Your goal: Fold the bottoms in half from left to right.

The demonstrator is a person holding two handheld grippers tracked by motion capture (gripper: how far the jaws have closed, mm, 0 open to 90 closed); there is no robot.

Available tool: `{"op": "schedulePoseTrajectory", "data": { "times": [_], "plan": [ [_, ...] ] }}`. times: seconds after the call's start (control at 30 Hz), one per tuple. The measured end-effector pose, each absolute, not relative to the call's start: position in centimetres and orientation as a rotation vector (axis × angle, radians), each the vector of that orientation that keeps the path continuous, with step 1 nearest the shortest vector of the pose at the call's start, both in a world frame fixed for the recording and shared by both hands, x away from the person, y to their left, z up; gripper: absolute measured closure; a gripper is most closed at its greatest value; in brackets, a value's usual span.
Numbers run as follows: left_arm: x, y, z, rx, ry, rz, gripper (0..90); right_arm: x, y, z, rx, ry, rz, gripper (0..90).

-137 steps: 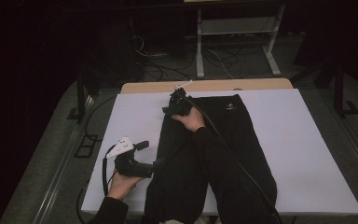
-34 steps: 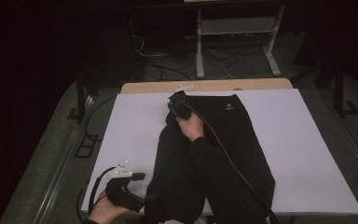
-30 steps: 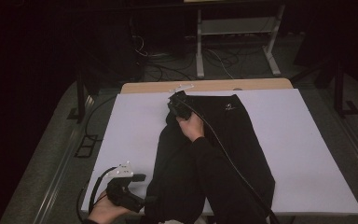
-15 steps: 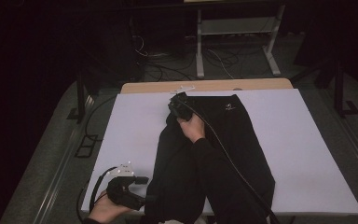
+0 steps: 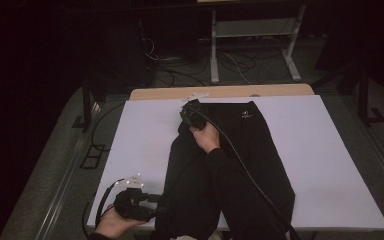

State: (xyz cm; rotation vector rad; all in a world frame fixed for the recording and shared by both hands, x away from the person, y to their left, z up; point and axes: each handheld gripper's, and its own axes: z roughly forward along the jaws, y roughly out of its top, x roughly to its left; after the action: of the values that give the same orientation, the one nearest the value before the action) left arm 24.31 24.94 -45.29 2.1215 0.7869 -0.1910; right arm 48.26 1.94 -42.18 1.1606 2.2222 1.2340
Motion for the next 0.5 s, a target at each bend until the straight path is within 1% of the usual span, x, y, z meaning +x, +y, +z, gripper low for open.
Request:
{"op": "schedulePoseTrajectory", "data": {
  "times": [0.03,0.07,0.13,0.17,0.2,0.23,0.27,0.3,0.33,0.37,0.4,0.5],
  "plan": [
    [24.31,24.94,-45.29,2.121,0.787,-0.191,44.6,48.26,1.94,-42.18,1.161,2.222,1.234,86.5],
    [24.35,25.04,-45.39,2.130,0.794,-0.209,50.4,48.29,1.87,-42.11,1.158,2.219,1.235,86.5],
    [24.42,25.10,-45.40,2.128,0.797,-0.225,56.8,48.30,1.83,-42.07,1.157,2.218,1.236,86.5],
    [24.57,25.10,-45.43,2.130,0.797,-0.264,56.8,48.30,1.78,-42.03,1.156,2.218,1.234,86.5],
    [24.59,24.90,-45.46,2.150,0.788,-0.272,64.0,48.28,1.67,-42.00,1.151,2.216,1.232,86.5],
    [24.59,24.90,-45.46,2.150,0.788,-0.272,67.3,48.28,1.67,-42.00,1.151,2.216,1.232,86.5],
    [24.57,24.76,-45.44,2.165,0.786,-0.273,67.3,48.26,1.64,-42.01,1.154,2.214,1.233,86.5],
    [24.60,24.59,-45.45,2.176,0.802,-0.256,75.8,48.24,1.54,-42.03,1.161,2.211,1.238,86.5],
    [24.60,24.59,-45.45,2.176,0.802,-0.256,79.2,48.24,1.54,-42.03,1.161,2.211,1.238,86.5],
    [24.64,24.56,-45.41,2.194,0.819,-0.228,85.2,48.26,1.45,-42.12,1.161,2.211,1.238,86.5],
    [24.64,24.56,-45.41,2.194,0.819,-0.228,87.2,48.26,1.45,-42.12,1.161,2.211,1.238,86.5],
    [24.53,24.29,-45.35,2.210,0.796,-0.223,88.7,48.25,1.33,-42.23,1.166,2.214,1.237,86.6]
  ]
}}
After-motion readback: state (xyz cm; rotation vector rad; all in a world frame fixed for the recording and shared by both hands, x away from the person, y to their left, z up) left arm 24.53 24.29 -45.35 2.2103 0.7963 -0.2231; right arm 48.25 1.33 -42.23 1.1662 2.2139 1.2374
